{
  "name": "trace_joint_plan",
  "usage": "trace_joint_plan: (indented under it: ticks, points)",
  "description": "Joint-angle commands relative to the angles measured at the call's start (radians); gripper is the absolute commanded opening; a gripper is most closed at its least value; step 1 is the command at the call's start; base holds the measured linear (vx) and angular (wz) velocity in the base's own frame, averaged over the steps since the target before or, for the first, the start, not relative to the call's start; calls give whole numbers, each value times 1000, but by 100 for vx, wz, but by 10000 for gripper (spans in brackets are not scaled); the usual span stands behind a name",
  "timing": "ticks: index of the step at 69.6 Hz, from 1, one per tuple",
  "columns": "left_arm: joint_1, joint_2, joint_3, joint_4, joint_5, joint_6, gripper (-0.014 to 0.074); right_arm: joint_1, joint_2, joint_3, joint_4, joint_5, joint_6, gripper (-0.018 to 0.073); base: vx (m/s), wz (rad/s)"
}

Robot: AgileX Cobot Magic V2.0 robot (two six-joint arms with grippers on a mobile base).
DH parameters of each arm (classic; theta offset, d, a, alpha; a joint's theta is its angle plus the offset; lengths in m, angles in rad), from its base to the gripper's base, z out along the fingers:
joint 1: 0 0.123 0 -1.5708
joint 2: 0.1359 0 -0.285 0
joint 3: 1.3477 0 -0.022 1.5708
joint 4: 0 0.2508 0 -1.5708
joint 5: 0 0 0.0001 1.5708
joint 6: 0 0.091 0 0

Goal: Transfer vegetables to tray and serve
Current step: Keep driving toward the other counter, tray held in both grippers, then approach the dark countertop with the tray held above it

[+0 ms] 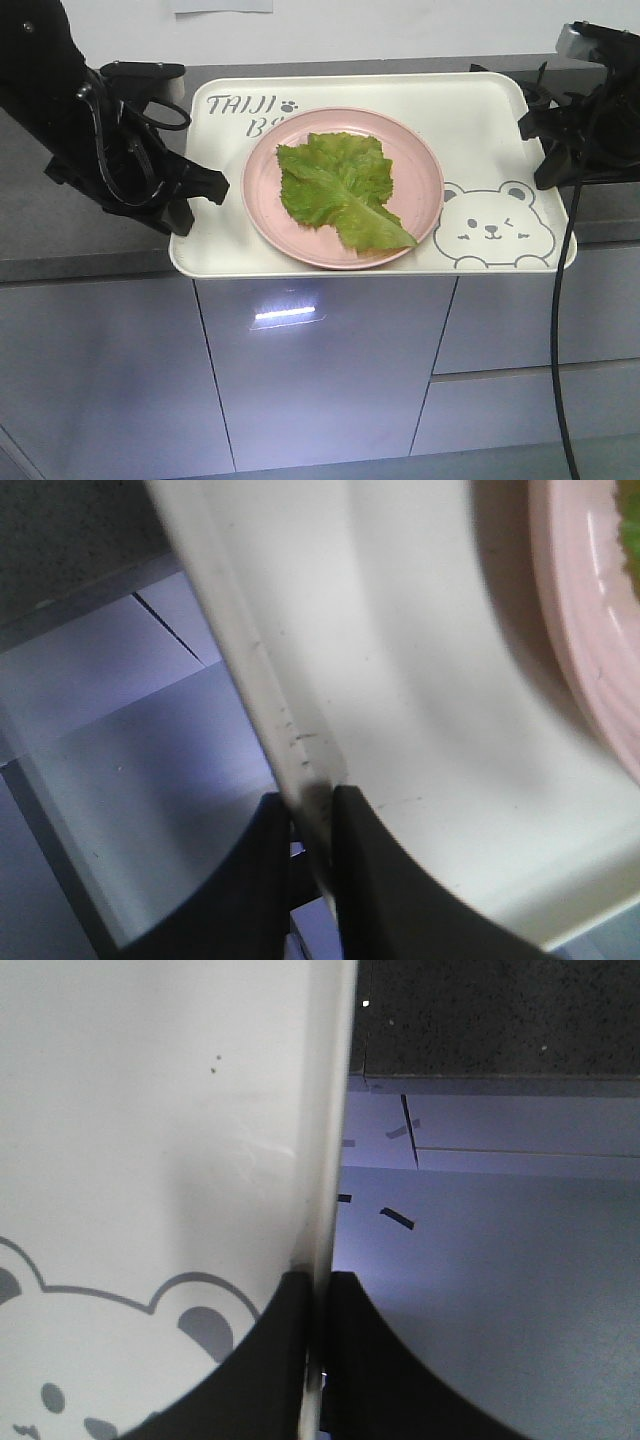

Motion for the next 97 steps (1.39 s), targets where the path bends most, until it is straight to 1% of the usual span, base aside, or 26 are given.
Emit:
trace_joint_plan:
  ticks: [1,97]
  points:
    - [-20,-53,-30,-71,-18,28,-6,5,-57,-27,74,19,-14,-6,9,3]
    - [-20,-53,-30,-71,-18,28,-6,5,-57,-27,74,19,-14,-6,10,4]
